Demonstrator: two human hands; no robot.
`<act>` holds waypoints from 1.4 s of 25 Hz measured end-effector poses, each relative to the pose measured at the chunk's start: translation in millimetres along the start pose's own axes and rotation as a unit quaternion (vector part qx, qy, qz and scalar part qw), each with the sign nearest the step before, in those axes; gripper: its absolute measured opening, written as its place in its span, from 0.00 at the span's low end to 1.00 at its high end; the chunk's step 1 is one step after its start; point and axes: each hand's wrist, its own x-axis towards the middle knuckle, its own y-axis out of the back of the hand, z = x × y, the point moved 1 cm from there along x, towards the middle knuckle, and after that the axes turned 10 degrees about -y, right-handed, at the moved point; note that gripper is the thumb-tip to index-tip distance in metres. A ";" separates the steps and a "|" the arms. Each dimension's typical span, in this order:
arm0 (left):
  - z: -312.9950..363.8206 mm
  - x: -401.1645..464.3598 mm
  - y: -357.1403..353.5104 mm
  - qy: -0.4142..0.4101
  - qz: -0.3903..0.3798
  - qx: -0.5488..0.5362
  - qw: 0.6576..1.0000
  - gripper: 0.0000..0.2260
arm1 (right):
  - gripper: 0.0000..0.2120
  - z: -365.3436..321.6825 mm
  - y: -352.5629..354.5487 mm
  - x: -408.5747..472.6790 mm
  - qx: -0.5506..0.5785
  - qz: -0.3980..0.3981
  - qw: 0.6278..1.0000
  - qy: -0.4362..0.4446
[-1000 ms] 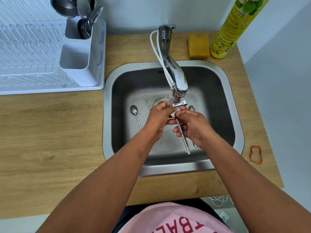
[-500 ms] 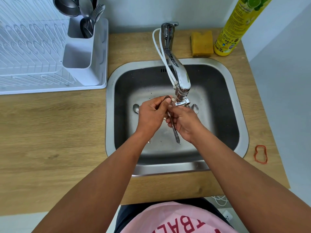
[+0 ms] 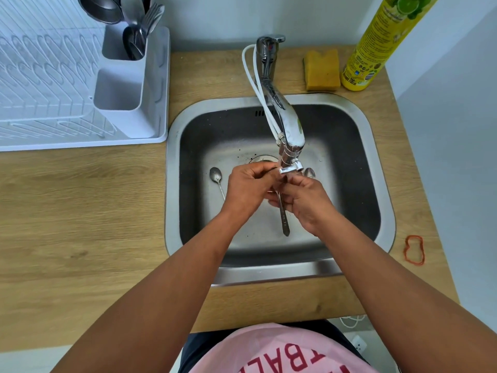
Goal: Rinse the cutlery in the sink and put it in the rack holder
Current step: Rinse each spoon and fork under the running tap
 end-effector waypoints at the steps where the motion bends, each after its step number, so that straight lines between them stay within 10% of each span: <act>1: -1.3 0.0 3.6 -0.012 -0.001 0.004 1.000 0.07 | 0.05 3.6 -0.6 -1.5 -0.017 0.006 1.000 0.003; 7: -46.5 9.4 47.0 0.163 0.162 0.220 0.948 0.10 | 0.07 0.2 -11.9 5.3 -0.134 0.110 0.982 0.080; 10: -68.9 7.0 60.8 0.265 0.123 0.426 0.856 0.20 | 0.05 -2.7 -13.4 7.1 -0.158 0.108 0.978 0.085; 13: -72.2 18.0 52.9 0.242 0.072 0.465 0.849 0.14 | 0.03 -1.5 -9.7 4.6 -0.151 0.126 0.974 0.111; 18: -67.1 17.0 29.3 0.237 0.050 0.402 0.883 0.06 | 0.04 3.4 21.9 16.3 -0.159 0.188 0.964 0.104; 24: -48.5 2.0 -6.3 0.214 0.083 0.055 0.972 0.06 | 0.05 6.5 88.9 44.2 -0.318 0.356 0.879 0.025; 33: -29.5 -6.8 -14.9 0.244 0.034 -0.059 0.967 0.08 | 0.11 8.8 70.0 36.8 -0.425 0.342 0.835 0.070; 35: -28.0 -6.2 -14.2 0.248 0.035 -0.082 0.965 0.08 | 0.07 3.2 43.6 23.0 -0.344 0.243 0.903 0.083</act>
